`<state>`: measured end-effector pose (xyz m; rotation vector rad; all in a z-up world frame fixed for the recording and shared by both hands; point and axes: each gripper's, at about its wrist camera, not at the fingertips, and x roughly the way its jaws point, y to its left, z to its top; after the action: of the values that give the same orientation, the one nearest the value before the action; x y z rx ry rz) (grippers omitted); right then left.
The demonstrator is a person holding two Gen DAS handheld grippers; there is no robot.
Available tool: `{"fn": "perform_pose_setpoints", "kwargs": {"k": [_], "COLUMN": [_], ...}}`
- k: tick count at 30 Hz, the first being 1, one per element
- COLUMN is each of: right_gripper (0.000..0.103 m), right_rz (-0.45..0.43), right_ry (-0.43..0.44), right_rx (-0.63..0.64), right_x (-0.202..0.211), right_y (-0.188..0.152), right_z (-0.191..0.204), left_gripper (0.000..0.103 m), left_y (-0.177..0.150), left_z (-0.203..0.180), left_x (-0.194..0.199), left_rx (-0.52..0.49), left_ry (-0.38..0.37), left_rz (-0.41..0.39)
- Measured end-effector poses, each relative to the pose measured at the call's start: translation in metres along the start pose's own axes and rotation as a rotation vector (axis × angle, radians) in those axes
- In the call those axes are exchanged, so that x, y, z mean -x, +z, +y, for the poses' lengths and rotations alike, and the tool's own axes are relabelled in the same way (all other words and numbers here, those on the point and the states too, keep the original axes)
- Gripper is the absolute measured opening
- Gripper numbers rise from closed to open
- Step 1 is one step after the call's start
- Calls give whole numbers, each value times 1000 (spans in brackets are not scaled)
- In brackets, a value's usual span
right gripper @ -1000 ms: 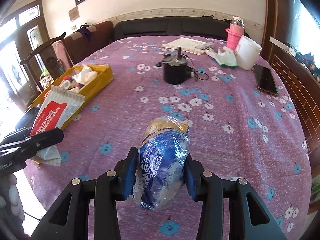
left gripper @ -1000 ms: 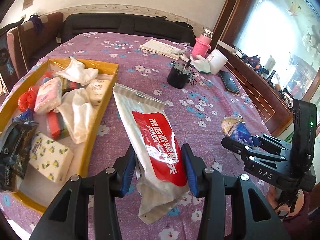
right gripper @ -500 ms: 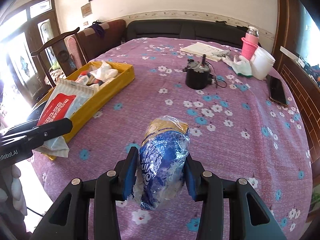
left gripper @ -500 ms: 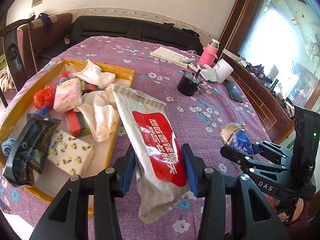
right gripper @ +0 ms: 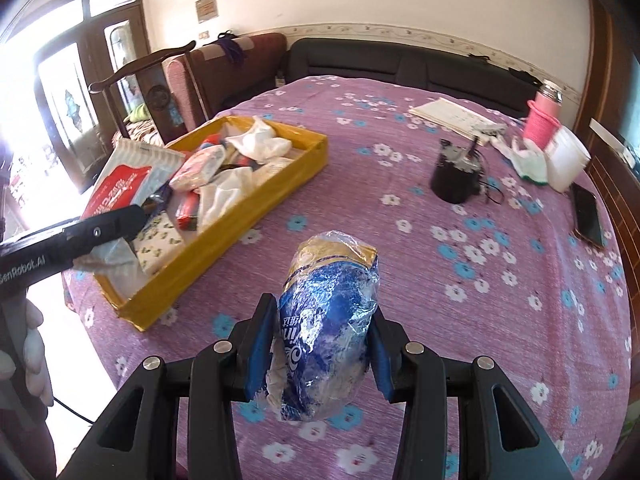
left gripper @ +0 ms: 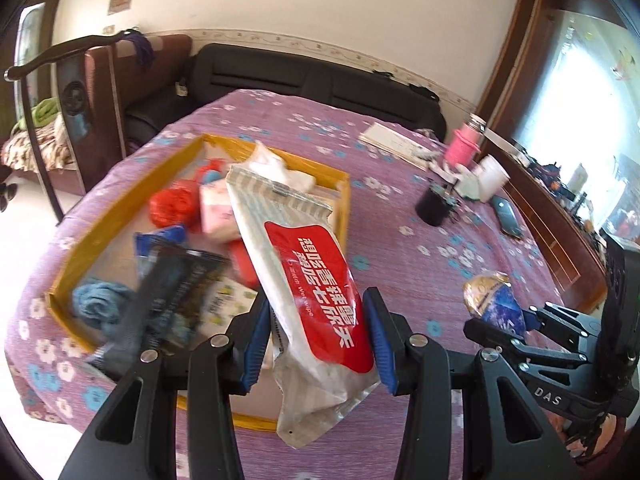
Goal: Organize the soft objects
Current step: 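Carry both held packs over the yellow tray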
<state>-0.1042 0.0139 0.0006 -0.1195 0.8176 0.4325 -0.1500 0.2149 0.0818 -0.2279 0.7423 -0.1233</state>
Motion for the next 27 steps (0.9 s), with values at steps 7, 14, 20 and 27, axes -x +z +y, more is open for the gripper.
{"fn": "perform_pose_setpoints", "kwargs": {"k": [7, 14, 20, 27], "right_gripper": [47, 47, 47, 47], "right_rz": [13, 21, 28, 40], "right_ry": [29, 91, 169, 236], "right_rx": [56, 89, 123, 154], "right_x": [-10, -20, -33, -46], "right_y": [10, 22, 36, 48], "right_z": [28, 53, 77, 99], "left_gripper": [45, 45, 45, 45], "left_y": [8, 19, 25, 29], "left_z": [35, 70, 103, 123], "left_x": [7, 19, 20, 7], "left_rx": [39, 75, 105, 118], "left_ry": [64, 123, 188, 207], "left_rz": [-26, -66, -72, -44]}}
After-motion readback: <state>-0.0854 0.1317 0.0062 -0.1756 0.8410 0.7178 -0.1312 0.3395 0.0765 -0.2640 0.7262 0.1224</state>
